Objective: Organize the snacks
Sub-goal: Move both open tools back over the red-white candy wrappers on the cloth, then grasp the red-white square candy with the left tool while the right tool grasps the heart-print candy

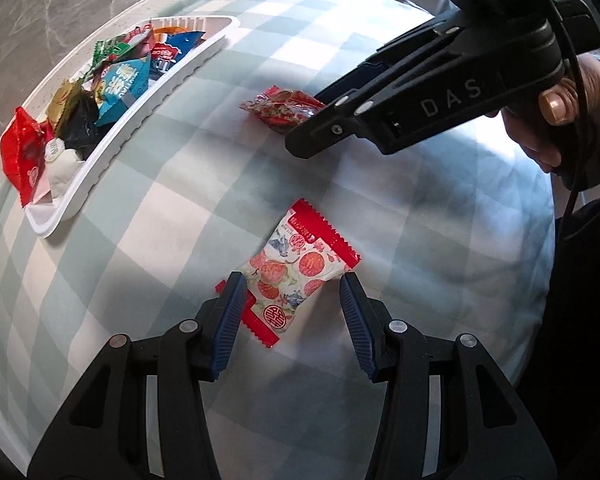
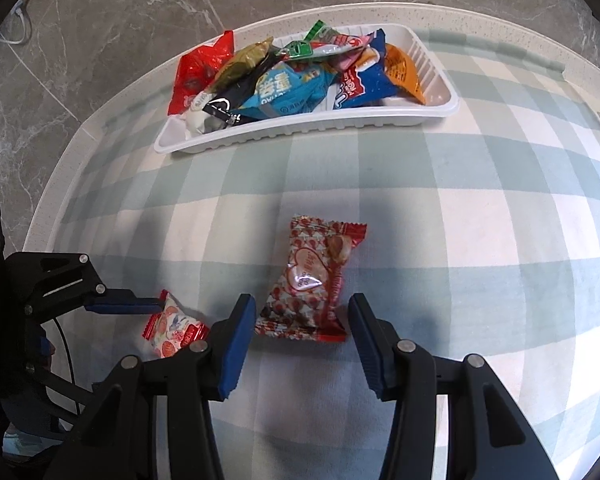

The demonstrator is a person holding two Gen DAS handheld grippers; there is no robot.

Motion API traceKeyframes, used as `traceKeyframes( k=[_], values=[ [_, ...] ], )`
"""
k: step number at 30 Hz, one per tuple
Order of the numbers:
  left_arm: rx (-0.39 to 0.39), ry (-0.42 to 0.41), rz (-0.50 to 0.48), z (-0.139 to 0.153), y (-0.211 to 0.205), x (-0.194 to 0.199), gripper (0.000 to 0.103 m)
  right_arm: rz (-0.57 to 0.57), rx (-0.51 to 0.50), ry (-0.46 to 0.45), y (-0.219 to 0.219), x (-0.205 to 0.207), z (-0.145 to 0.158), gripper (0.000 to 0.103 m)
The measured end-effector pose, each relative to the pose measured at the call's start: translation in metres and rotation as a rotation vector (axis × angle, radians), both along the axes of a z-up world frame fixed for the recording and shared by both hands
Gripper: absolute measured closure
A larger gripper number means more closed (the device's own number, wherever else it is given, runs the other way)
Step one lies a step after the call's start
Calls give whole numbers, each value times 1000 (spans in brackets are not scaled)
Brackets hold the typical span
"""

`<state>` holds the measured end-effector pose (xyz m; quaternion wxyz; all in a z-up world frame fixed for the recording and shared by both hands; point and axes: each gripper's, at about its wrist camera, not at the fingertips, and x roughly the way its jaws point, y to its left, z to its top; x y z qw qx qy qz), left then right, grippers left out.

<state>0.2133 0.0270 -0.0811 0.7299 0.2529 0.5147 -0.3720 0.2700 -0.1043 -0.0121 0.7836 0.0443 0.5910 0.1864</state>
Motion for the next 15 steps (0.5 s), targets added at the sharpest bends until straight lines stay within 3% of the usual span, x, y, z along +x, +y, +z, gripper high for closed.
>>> traceKeyframes(
  k=[4,9,15],
  values=[
    [7,8,-13,-3,-2,3,57,2,1,7,-1,3,-1,52],
    [-13,16,-14,-5,-1,5,58,10,-12,4,-1,8,-3,61],
    [-46,25,19,-3,0,13,77,15,1,-3,-5,11,-3,65]
  ],
)
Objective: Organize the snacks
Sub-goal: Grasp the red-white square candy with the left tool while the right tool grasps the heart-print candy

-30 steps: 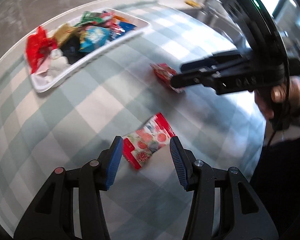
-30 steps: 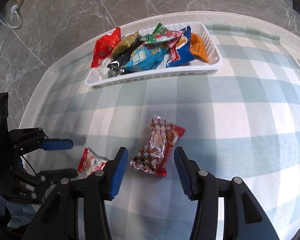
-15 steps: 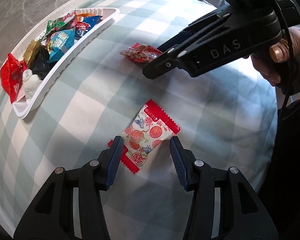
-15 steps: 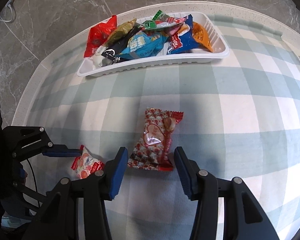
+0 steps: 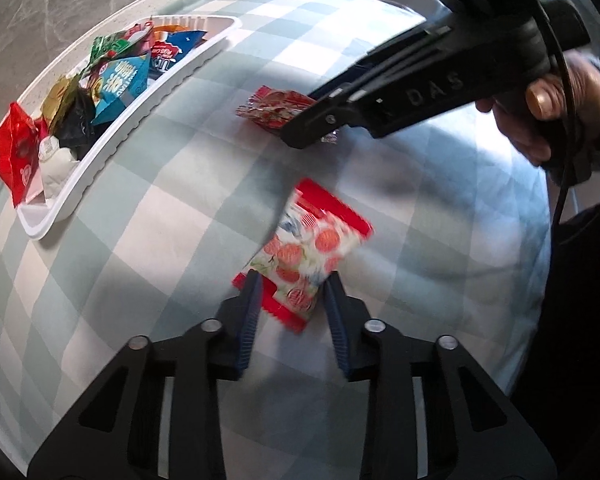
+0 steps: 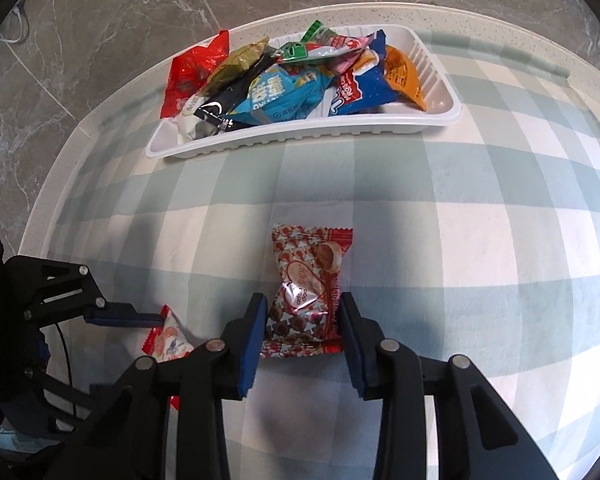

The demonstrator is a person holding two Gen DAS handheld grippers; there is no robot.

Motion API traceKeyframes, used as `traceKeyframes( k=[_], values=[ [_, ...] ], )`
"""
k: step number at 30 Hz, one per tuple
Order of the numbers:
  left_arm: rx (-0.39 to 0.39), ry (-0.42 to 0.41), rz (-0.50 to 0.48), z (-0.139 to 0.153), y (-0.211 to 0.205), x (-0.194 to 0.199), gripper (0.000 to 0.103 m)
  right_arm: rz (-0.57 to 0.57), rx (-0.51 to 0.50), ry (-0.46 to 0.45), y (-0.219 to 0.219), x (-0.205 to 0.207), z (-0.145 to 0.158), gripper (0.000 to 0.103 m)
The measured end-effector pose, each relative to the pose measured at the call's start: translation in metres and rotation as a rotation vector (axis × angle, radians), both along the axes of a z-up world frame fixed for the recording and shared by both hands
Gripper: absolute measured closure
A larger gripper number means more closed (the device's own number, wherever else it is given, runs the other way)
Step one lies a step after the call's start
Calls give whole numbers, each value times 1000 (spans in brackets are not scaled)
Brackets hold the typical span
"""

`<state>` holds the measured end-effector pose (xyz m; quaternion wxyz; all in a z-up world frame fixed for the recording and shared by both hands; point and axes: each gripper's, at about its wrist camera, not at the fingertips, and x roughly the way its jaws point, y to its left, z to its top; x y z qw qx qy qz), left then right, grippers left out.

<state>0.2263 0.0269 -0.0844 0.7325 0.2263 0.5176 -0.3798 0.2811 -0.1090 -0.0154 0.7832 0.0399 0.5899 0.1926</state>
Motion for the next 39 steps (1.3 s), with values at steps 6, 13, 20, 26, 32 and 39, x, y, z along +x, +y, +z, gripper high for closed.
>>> traceKeyframes(
  k=[6,13,20,26,32,39],
  values=[
    [-47,34,40,1,3,3,84,-14,34,9,-8,1,1,65],
    [-130,86,124,5,17,10,91,-27,78,6,-14,1,5,65],
    [-134,58,149,10,21,9,91,-36,110,4,-18,2,10,65],
    [-25,-35,59,14,9,-1,89,-39,107,3,-18,1,10,65],
    [30,-76,-1,9,-1,-2,72,-46,116,11,-19,1,6,65],
    [-54,-68,34,22,2,8,27,-59,120,19,-24,-1,2,65]
  ],
)
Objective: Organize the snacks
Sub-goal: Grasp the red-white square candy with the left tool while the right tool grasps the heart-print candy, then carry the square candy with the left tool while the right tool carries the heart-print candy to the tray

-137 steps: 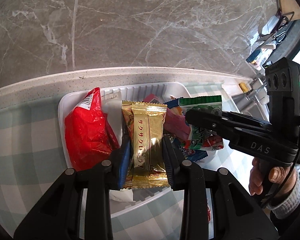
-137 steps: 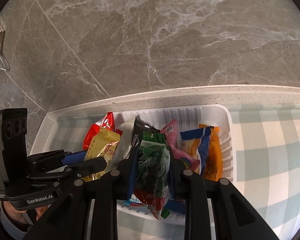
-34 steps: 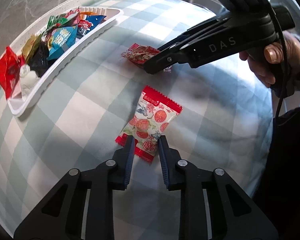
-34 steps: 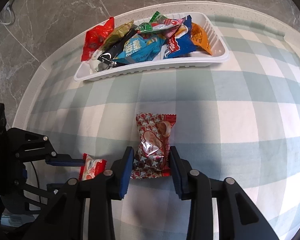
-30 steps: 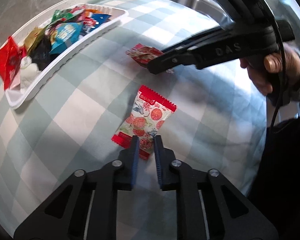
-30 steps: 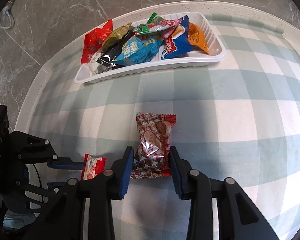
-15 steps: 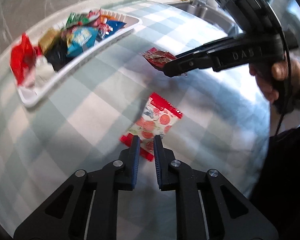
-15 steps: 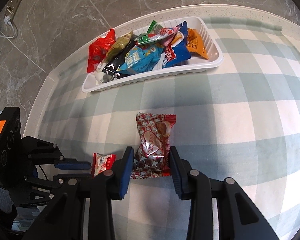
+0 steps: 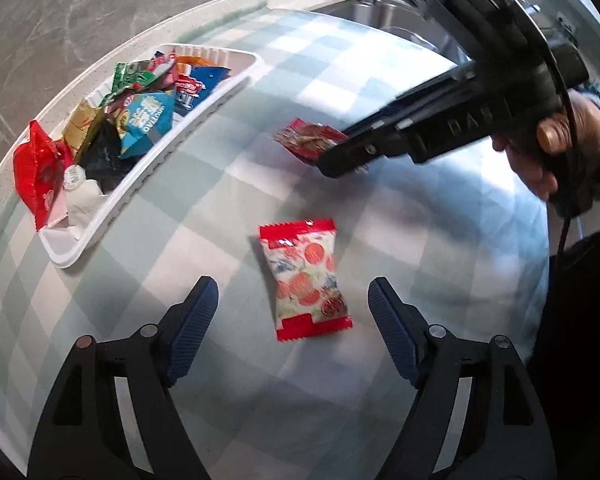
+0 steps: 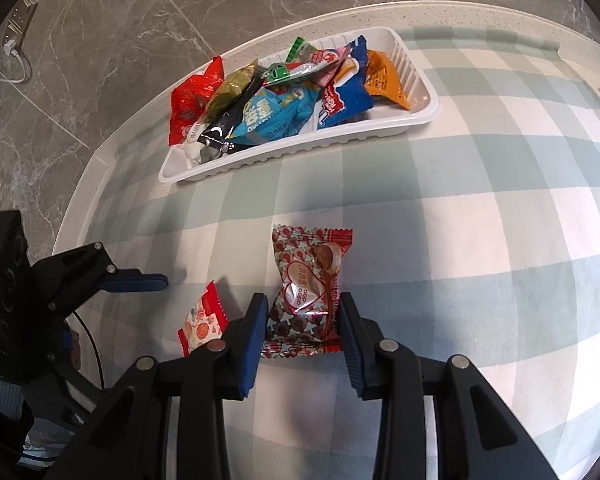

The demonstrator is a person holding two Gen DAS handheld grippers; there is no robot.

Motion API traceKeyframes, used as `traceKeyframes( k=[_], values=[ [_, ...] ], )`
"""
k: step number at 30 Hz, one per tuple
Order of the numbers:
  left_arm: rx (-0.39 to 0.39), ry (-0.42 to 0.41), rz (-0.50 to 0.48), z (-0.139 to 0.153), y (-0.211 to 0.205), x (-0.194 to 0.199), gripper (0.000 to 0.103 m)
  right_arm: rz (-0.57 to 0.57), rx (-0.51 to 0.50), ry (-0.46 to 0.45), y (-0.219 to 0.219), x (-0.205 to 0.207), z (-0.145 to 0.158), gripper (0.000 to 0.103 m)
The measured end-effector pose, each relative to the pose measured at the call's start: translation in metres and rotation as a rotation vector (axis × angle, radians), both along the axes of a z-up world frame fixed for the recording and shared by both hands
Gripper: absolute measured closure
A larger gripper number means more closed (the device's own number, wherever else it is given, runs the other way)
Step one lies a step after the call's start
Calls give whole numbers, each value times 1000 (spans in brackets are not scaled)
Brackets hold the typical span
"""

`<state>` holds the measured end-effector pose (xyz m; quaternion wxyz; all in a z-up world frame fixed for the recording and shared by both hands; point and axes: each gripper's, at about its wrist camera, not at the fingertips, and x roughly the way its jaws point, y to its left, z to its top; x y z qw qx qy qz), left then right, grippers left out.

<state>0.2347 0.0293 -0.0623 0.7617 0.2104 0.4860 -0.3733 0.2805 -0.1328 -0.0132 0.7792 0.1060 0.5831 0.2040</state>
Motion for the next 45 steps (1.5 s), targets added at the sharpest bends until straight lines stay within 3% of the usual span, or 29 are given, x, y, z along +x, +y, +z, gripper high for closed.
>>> traceKeyframes(
  k=[12,15,16,17,18,25,30,38,45],
  values=[
    [32,71,50,-26,-16,13,28,-22,7,19,-4,1,-7,65],
    [44,47,67,-26,-16,12,42,-26,9,20,-4,1,-7,65],
    [40,49,73,-25,-16,14,52,-25,8,18,-4,1,-7,65],
    [27,53,91,-24,-13,16,72,-26,8,18,-4,1,-7,65],
    [13,59,112,-23,-10,19,73,-26,9,19,-4,1,-7,64],
    [-22,61,160,-18,1,18,74,-23,13,17,-3,2,-7,64],
    [-117,82,233,1,19,30,74,-15,25,1,-5,7,2,64],
    [-248,70,371,38,48,78,74,0,39,-74,0,38,28,64],
    [-269,40,457,56,51,130,74,26,53,-150,12,83,50,64]
  ],
)
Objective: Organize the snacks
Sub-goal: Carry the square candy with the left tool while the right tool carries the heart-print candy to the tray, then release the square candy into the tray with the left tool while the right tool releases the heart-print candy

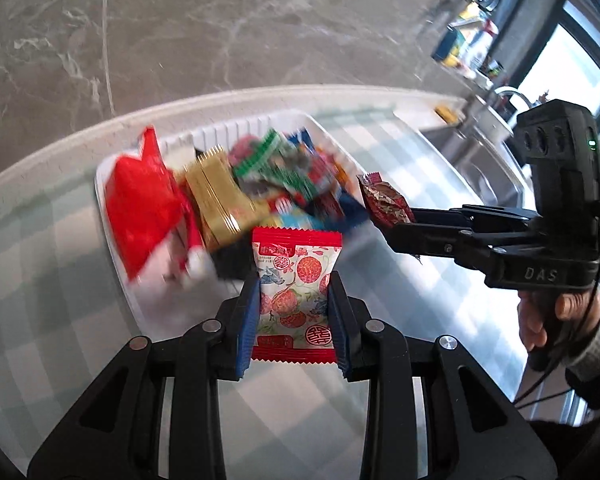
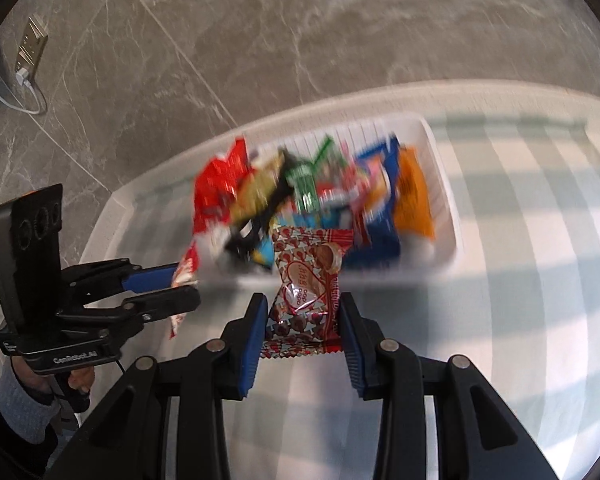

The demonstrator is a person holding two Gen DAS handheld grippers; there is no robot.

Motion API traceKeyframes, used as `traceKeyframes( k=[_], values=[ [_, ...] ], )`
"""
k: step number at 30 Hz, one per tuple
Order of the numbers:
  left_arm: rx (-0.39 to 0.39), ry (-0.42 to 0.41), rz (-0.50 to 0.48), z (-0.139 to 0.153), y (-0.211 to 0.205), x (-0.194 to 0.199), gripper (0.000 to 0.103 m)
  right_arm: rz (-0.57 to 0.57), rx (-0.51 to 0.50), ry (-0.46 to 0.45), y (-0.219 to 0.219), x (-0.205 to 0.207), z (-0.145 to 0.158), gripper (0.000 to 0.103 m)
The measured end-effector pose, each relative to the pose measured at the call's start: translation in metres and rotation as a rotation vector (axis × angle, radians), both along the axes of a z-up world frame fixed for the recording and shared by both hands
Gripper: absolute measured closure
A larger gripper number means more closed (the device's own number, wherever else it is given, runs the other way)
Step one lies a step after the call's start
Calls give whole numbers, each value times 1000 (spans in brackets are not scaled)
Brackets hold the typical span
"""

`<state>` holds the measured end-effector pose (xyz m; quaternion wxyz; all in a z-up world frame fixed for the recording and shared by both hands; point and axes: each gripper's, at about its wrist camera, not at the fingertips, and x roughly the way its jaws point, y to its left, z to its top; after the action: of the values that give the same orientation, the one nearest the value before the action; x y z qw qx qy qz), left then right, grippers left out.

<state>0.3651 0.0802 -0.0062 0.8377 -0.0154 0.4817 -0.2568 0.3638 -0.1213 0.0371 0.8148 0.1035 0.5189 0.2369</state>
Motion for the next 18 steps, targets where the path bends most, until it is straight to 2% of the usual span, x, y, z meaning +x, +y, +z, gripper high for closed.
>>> traceKeyframes(
  k=[9,18],
  values=[
    [20,-11,71,8,-2,60,73,25,1,-45,17,60,10,64],
    [20,3,109,-4,-5,81,72,41,-15,-30,25,91,-5,64]
  ],
)
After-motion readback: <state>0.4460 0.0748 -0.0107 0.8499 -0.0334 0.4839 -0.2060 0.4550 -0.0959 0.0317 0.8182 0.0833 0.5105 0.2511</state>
